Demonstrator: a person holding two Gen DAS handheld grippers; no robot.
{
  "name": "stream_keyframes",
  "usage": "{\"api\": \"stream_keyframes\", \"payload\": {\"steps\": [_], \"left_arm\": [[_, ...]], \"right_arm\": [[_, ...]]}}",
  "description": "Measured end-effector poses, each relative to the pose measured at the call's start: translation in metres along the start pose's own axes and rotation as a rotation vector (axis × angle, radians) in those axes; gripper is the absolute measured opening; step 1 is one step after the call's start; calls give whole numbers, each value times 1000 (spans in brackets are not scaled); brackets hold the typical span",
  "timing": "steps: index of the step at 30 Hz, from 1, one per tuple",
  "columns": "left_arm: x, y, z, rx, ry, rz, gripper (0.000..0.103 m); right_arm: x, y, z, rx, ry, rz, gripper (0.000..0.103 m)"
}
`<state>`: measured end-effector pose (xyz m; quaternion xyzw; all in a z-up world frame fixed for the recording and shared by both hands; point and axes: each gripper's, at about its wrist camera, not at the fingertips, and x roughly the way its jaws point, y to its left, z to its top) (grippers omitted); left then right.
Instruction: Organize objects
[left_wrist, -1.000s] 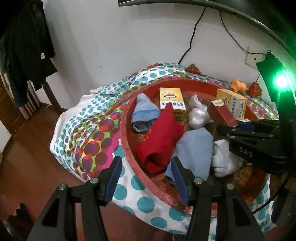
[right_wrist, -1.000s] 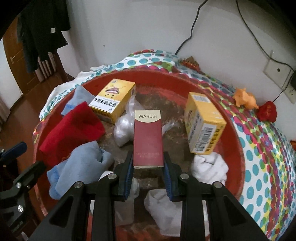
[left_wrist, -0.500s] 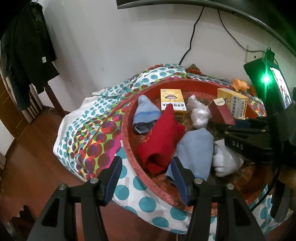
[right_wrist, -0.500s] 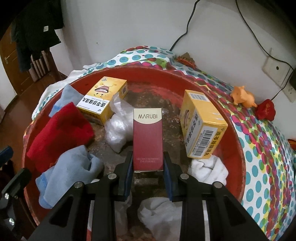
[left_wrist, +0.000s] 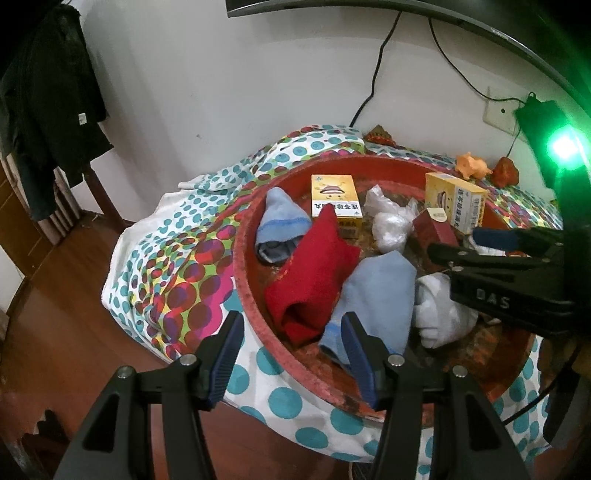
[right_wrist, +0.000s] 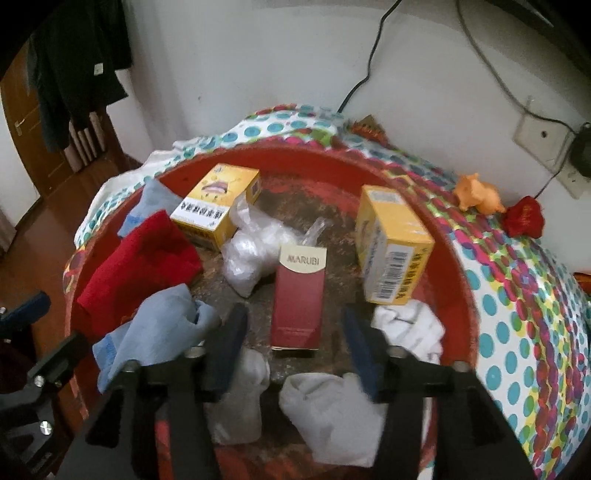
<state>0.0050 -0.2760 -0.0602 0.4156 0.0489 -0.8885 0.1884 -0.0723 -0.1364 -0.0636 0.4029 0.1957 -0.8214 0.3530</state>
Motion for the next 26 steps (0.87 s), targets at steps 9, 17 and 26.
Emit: {"api": "stream_keyframes", "payload": {"steps": [9, 17, 26], "left_arm": [[-4, -5, 0, 6, 0, -5, 56], [-5, -13, -2, -8, 27, -60, 56], [-15, -26, -4, 30, -7, -68, 56]], "right_arm": [[-45, -17, -22, 62, -28, -1, 76], [-69, -15, -64, 88, -24, 16, 77], [-93, -4, -85, 88, -52, 46, 78]]}}
